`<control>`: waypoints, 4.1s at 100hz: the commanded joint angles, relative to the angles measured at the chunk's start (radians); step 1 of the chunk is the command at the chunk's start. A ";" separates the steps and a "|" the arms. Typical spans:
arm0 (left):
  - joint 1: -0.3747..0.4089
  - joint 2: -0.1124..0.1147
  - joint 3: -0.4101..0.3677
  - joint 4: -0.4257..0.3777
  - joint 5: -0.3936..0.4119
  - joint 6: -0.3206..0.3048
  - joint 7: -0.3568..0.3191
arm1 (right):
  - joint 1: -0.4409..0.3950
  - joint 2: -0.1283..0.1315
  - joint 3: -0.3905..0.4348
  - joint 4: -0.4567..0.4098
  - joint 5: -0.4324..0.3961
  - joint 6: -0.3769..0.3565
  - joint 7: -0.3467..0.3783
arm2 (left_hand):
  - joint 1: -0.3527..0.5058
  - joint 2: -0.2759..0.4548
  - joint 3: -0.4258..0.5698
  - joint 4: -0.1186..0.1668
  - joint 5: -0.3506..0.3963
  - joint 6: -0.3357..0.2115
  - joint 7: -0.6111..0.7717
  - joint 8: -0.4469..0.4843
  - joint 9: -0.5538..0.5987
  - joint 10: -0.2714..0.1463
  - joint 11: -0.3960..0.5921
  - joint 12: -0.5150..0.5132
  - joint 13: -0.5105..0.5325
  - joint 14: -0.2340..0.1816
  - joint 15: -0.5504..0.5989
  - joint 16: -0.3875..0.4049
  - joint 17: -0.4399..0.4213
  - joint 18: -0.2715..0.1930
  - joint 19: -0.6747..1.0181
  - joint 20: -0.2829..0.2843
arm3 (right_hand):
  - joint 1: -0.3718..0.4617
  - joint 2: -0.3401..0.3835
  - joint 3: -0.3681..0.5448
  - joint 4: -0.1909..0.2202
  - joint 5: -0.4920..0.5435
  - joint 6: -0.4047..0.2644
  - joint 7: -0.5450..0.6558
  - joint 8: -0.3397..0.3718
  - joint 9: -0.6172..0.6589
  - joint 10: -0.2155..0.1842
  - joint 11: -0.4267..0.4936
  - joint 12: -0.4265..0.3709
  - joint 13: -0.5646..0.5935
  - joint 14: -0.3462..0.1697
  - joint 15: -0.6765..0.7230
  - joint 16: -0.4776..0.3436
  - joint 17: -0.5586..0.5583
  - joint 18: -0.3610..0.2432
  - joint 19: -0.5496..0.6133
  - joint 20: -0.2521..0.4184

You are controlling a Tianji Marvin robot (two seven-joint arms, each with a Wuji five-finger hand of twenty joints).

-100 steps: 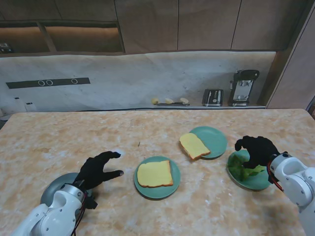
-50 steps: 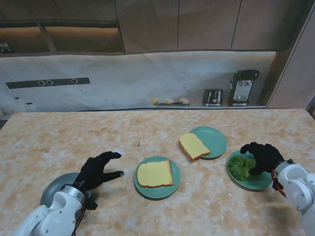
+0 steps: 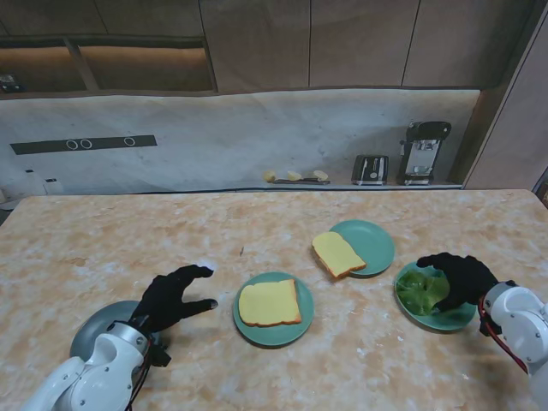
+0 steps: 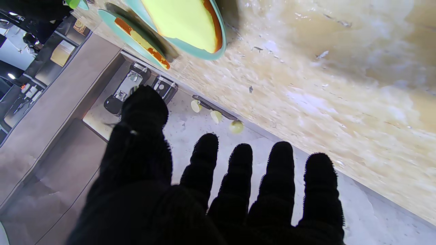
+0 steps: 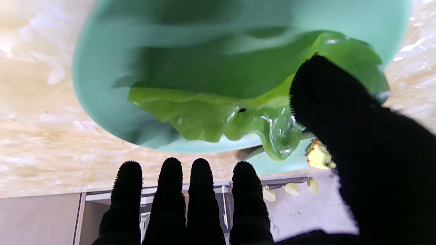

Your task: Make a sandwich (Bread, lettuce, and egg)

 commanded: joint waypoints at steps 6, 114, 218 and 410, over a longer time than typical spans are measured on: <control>0.002 0.000 0.006 -0.008 0.001 0.010 -0.019 | 0.011 0.003 -0.021 0.027 0.002 -0.001 0.037 | -0.004 0.037 -0.015 -0.018 0.017 -0.009 -0.014 0.005 0.004 -0.016 -0.011 0.008 0.000 -0.016 -0.005 0.011 -0.004 0.010 -0.006 0.009 | -0.021 -0.062 0.024 -0.022 -0.031 -0.019 -0.059 -0.042 -0.022 -0.013 -0.059 -0.847 -0.039 -0.020 -0.026 -0.024 -0.020 -0.025 -0.046 0.018; 0.004 0.003 0.011 -0.026 0.024 0.055 -0.029 | 0.038 -0.011 -0.138 0.145 -0.066 0.028 -0.203 | 0.030 0.049 -0.010 -0.013 0.032 -0.012 0.006 0.014 0.003 -0.017 0.000 0.010 0.001 -0.012 0.006 0.015 -0.004 0.010 0.007 0.008 | 0.248 -0.026 0.084 0.030 0.273 -0.125 0.478 0.398 0.086 -0.084 0.577 -0.400 0.178 -0.063 0.636 0.300 0.257 -0.190 0.598 0.195; 0.013 -0.002 0.000 -0.027 0.032 0.051 -0.002 | 0.027 -0.060 -0.097 0.064 0.091 -0.061 -0.339 | 0.040 0.051 -0.011 -0.013 0.035 -0.013 0.016 0.015 0.011 -0.014 0.005 0.010 -0.001 -0.013 0.008 0.013 -0.007 0.006 0.010 0.002 | 0.433 0.125 0.105 -0.064 0.707 -0.093 0.695 0.209 0.573 0.074 0.626 -0.374 0.621 0.161 0.920 0.236 0.711 -0.140 0.905 0.262; 0.067 -0.008 -0.053 -0.041 0.024 0.021 0.024 | 0.442 -0.210 -0.952 0.199 0.466 0.138 -0.378 | 0.033 0.049 -0.013 -0.015 0.034 -0.011 0.011 0.012 0.005 -0.016 0.001 0.009 -0.004 -0.012 0.006 0.012 -0.010 0.005 0.007 0.001 | 0.406 0.087 0.060 -0.045 0.608 -0.073 0.654 0.187 0.494 0.054 0.596 -0.403 0.547 0.142 0.861 0.225 0.648 -0.192 0.876 0.272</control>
